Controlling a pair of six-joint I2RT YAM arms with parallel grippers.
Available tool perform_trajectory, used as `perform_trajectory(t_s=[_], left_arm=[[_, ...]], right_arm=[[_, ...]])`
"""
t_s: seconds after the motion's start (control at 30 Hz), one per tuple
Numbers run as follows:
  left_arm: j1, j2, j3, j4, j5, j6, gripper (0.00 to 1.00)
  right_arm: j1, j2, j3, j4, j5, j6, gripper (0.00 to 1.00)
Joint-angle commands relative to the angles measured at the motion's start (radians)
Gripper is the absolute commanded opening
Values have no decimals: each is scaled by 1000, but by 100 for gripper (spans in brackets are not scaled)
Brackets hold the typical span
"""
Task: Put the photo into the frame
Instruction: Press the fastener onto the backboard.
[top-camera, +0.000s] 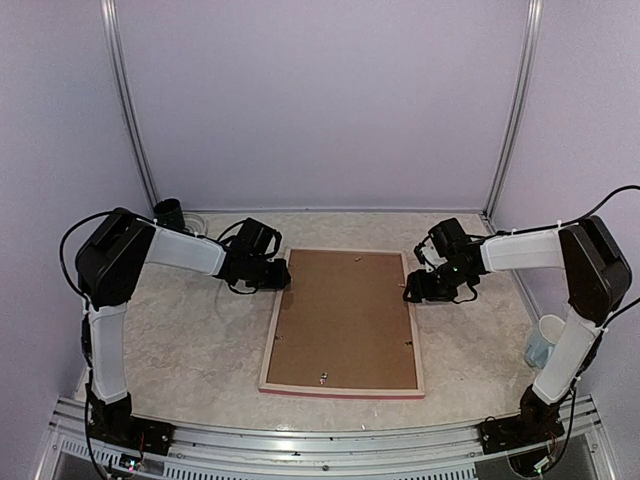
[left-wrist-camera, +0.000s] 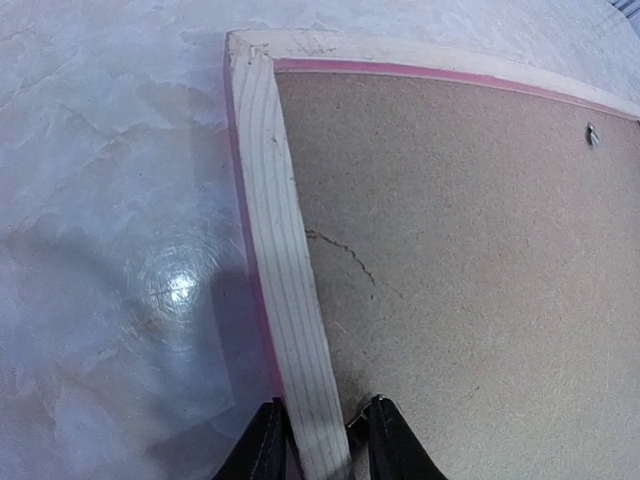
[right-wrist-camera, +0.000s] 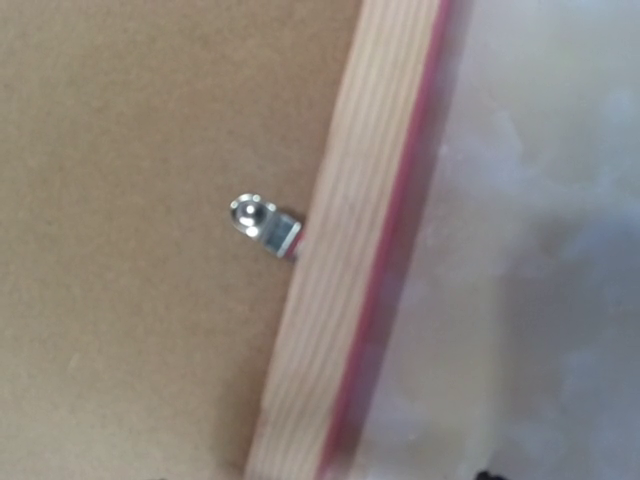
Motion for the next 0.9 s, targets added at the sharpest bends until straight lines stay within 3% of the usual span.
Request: perform_trajectory(t_s=[0.0, 0.5, 0.6, 0.7, 0.87], left_arm=[[2, 21, -37, -45, -25, 6, 27], [4, 12, -54, -32, -30, -5, 22], [6, 6, -56, -36, -19, -7, 23], [4, -16, -74, -37, -19, -12, 31], [2, -63, -110, -43, -37, -13, 31]], right_arm=[[-3, -2, 12, -1, 4, 4, 66], [-3, 6, 33, -15, 1, 1, 66], [-2, 8, 35, -16, 1, 1, 66], [-3, 6, 38, -21, 3, 0, 65], [-3, 4, 41, -20, 0, 1, 66]])
